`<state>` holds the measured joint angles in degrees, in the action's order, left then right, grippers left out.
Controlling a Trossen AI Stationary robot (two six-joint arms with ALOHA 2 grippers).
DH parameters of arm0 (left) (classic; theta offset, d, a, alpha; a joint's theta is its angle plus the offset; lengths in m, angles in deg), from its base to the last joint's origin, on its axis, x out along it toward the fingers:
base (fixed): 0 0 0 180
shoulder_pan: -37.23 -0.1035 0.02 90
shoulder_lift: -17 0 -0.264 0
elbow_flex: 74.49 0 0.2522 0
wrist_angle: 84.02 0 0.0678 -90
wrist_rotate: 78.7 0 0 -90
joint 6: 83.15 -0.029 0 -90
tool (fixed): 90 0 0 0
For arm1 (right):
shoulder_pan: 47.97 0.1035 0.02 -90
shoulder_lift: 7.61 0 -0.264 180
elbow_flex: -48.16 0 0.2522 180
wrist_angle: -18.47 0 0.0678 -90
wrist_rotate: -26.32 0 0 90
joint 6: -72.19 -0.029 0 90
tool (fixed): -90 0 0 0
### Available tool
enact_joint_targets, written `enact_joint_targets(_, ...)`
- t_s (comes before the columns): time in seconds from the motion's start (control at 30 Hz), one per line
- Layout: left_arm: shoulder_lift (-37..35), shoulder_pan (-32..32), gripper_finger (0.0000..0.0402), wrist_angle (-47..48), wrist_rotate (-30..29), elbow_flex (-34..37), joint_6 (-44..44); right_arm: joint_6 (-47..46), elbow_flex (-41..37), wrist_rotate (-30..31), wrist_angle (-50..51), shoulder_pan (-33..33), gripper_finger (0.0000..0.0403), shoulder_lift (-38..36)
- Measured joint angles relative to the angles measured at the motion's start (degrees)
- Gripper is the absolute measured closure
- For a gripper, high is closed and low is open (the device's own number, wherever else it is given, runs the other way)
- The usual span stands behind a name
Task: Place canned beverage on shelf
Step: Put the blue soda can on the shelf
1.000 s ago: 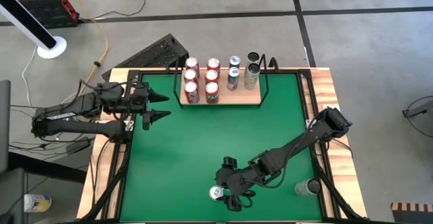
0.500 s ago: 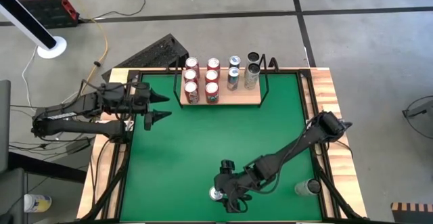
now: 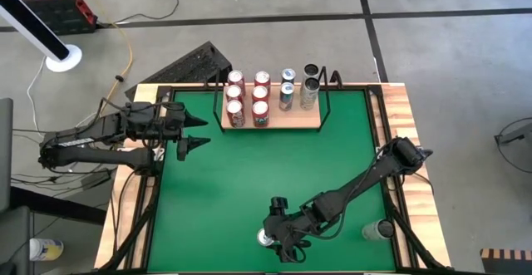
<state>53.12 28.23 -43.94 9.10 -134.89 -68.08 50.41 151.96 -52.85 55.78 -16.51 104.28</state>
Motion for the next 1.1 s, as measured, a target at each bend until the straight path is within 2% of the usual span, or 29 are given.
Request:
enact_joint_targets(0.33, 0.0, 0.0, 0.0098, -0.1, -0.7, 0.0, 0.1, -0.2, 0.0, -1.3, -5.5, 0.7, 0.0031, 0.0)
enact_joint_targets(0.6, 0.0, 0.0, 0.0098, -0.1, -1.2, 0.0, 0.2, 0.4, -0.1, 2.0, 0.7, 1.4, 0.0031, 0.0)
enact_joint_targets(1.1, 0.0, 0.0, 0.0098, -0.1, -1.2, 0.0, 0.6, 2.1, 0.0, 2.8, -0.6, 0.4, 0.0031, 1.5)
